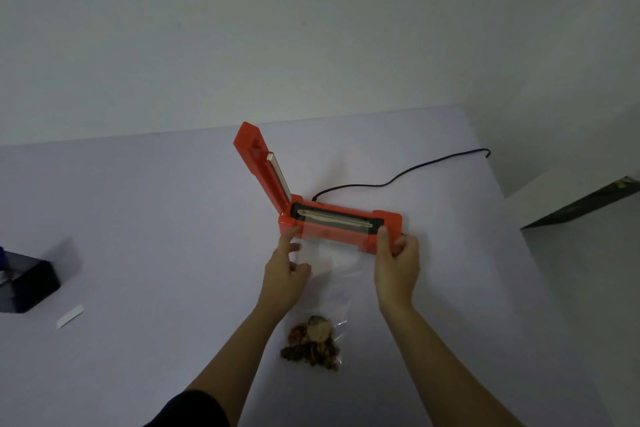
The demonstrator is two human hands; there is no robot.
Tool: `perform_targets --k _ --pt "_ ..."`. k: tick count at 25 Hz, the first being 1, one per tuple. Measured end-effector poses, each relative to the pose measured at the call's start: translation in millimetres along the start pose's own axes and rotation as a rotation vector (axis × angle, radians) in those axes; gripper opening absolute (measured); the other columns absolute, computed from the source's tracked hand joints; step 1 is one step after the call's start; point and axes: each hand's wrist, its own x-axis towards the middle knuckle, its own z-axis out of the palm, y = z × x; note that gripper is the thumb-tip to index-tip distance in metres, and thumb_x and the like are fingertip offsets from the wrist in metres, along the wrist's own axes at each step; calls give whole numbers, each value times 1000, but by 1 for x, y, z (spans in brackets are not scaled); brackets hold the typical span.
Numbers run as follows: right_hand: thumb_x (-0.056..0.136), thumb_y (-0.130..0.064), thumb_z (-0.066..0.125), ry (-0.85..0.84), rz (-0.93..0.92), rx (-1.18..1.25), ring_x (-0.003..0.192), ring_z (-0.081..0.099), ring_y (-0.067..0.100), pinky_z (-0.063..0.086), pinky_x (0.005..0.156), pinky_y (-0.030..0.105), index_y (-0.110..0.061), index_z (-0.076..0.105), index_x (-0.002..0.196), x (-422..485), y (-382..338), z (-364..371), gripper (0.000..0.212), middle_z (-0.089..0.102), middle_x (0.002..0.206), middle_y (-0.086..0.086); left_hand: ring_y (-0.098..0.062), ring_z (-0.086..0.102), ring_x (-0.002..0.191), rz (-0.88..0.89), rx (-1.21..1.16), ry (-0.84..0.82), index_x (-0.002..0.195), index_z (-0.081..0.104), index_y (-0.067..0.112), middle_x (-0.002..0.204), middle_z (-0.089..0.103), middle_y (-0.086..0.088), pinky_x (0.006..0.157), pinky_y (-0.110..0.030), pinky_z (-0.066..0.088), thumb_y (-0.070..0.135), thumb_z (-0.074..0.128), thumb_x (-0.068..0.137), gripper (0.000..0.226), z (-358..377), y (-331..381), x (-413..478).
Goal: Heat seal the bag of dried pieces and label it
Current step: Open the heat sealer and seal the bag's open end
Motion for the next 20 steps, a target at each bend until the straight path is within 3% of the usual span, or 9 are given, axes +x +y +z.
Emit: perform_targets --k 2,4,7,12,15,20 --pt "84 -35 63 -30 156 15 65 50 19 37 54 23 -9 44 82 -1 22 3 32 50 73 0 -21 62 89 76 137 -17 138 31 34 123 55 -6 84 -38 52 9 50 84 62 1 3 9" --pt "82 -43 64 -144 256 24 71 57 15 40 57 23 -6 56 92 3 31 7 39 61 81 3 -19 57 86 143 280 -37 144 27 25 122 54 -9 81 -29 45 8 49 87 63 3 6 14" --pt "82 -49 61 -257 265 4 75 64 18 48 67 28 -10 67 80 9 34 8 39 68 77 2 -21 52 85 191 432 -84 146 18 20 121 53 -16 76 -24 40 8 48 88 67 4 7 19" --pt "85 -42 60 -278 195 -47 62 66 11 55 67 32 -16 67 72 13 22 7 30 70 74 0 -27 55 100 170 514 -136 147 15 17 125 51 -17 86 -28 44 12 45 92 62 7 12 28" --pt "86 -30 63 -283 130 -139 57 64 8 55 64 30 -15 69 71 15 14 8 21 71 73 3 -26 57 92 195 526 -118 143 28 12 112 58 -17 82 -32 46 19 42 95 51 7 17 34" --pt "85 -18 64 -252 -94 -349 58 63 13 47 56 20 -6 72 86 15 1 11 15 72 73 8 -26 61 79 256 544 -95 126 46 7 100 64 -14 77 -35 53 19 45 95 33 8 24 39"
